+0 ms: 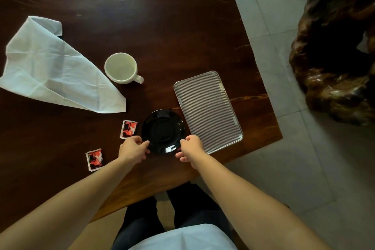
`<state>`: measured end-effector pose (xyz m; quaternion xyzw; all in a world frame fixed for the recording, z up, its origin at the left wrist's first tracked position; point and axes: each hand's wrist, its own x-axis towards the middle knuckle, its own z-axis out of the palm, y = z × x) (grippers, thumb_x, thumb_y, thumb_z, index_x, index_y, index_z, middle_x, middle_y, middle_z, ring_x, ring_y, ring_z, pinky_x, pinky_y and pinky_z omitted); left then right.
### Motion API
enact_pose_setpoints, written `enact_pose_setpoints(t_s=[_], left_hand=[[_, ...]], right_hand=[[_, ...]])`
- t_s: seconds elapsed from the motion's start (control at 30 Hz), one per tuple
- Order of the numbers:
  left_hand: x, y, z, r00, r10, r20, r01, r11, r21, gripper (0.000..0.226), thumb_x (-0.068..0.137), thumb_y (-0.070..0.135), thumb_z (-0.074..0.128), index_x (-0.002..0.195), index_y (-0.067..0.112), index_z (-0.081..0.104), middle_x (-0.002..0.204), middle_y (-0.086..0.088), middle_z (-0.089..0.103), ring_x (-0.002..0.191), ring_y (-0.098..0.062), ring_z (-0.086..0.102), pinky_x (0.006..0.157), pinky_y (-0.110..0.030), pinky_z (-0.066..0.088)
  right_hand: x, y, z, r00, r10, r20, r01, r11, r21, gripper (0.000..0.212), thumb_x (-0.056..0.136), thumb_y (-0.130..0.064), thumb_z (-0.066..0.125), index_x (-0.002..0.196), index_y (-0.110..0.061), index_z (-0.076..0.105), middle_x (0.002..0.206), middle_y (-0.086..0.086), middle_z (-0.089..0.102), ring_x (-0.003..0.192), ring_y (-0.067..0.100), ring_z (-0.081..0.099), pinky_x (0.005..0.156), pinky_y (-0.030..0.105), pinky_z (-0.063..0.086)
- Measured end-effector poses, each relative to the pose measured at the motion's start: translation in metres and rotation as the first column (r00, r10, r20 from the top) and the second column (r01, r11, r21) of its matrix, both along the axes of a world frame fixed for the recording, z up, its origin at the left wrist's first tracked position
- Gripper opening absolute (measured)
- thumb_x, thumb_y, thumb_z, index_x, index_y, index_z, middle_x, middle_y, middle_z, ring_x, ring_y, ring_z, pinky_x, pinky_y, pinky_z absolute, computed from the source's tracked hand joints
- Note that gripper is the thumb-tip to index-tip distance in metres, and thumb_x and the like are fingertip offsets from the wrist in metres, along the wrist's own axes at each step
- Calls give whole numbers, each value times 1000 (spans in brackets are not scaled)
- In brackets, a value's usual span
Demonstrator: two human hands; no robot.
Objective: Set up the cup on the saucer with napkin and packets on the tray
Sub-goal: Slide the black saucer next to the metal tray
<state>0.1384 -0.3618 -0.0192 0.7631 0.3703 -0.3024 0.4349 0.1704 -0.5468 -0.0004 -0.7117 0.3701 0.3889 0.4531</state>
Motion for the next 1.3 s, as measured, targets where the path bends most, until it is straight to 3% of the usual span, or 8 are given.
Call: enact_pose_setpoints(t_s=[0.13,0.33,0.6,0.9,1.03,1.1,1.2,1.3], left_hand=[[-1,0,-4,1000,19,-19,-19,1000,-2,35,98,27,61,129,10,58,84,-7,73,63,-17,65,50,-25,49],[-3,-5,-5,1000,7,-11,-7,1000,6,20,98,26,60,112,11,63,81,-6,74,63,-18,65,52,-27,50],[-2,-6,-6,1000,11,-13,-11,1000,16,16,98,26,61,107,13,64,79,-5,74,62,-18,65,52,-27,50],[-3,-5,-5,1000,-8,2,8,1000,21,22,99,27,60,115,12,63,81,-4,73,66,-19,67,53,-26,51],[-3,-5,-1,999,-42,-11,42,998,36,36,99,28,59,131,10,56,81,-3,74,63,-18,66,53,-27,51],[-3,-4,4,995,-95,-22,96,994,49,38,99,29,59,130,8,56,81,-2,74,63,-17,66,57,-29,54],[-1,-1,17,980,-195,-48,199,976,92,32,98,32,59,122,11,57,86,-4,73,71,-20,69,65,-34,58],[1,5,33,960,-274,-64,281,943,178,29,95,38,61,112,15,58,93,-5,71,82,-24,70,79,-42,61]], right_hand=[[1,-1,-2,1000,20,-9,-20,1000,-3,44,104,-12,43,148,-9,37,134,15,55,75,15,70,53,24,56],[5,-3,-4,999,49,-23,-49,999,-20,45,105,-10,39,150,-10,35,140,16,53,71,14,69,53,23,57],[5,-3,-6,998,55,-26,-56,998,-35,47,103,-8,37,151,-11,34,142,17,52,67,13,69,44,21,53],[4,-2,-5,997,67,-45,-69,997,-42,43,104,-7,38,146,-8,40,134,18,58,66,13,68,43,20,53],[4,-2,-4,993,71,-92,-73,997,-26,40,104,-9,40,144,-7,42,130,19,61,86,26,74,43,25,57],[6,-4,-7,991,68,-112,-76,995,-64,36,104,-12,42,138,-3,48,118,20,67,85,30,74,40,26,56],[7,-7,-4,993,78,-89,-94,978,-188,30,100,-20,44,122,-4,59,99,14,69,77,27,70,64,36,63],[10,-9,2,907,419,24,-384,851,-359,30,95,-28,45,113,-10,62,102,11,68,87,29,70,78,44,62]])
